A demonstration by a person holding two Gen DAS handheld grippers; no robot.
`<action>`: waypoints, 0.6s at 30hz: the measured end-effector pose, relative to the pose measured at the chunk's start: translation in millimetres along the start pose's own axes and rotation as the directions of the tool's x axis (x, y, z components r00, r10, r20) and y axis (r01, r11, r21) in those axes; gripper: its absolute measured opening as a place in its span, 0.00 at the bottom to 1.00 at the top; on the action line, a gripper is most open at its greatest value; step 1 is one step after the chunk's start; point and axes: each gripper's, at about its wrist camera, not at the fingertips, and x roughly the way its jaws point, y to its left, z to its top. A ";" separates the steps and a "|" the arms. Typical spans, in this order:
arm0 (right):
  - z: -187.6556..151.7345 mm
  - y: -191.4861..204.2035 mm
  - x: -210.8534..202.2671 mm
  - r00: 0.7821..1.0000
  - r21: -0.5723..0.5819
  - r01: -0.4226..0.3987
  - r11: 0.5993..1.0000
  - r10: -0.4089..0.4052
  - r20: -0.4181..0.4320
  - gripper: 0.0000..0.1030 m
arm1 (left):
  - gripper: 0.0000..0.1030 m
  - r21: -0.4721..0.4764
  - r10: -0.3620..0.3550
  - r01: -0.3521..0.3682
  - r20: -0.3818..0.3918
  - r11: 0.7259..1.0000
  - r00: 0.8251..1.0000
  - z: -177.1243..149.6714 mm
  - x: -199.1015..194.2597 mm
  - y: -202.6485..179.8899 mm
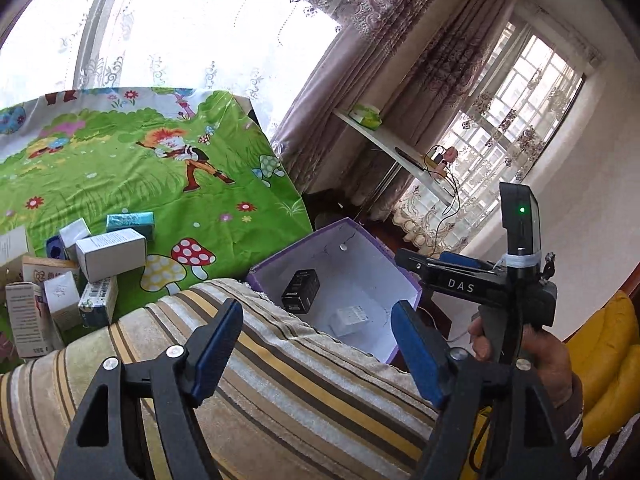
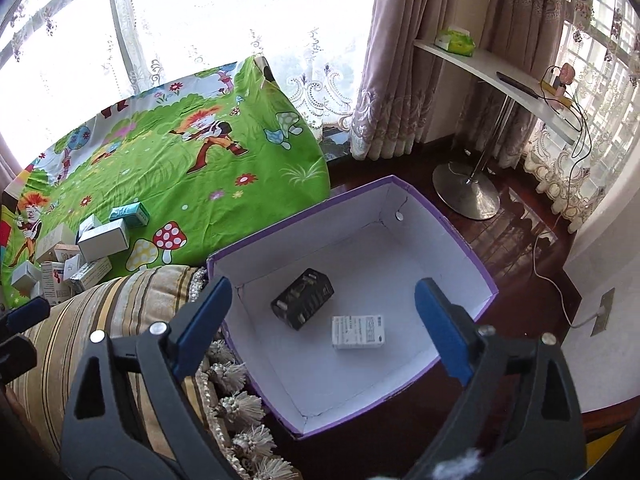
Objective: Organize rigid objects
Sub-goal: 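Lower both held boxes into the purple box and open both tools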
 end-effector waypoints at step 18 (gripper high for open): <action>11.4 78.3 -24.2 0.943 -0.101 -0.322 0.941 0.328 0.052 0.92 | 0.77 -0.046 0.425 -0.427 0.227 0.903 0.876 -16.9 -129.2 87.9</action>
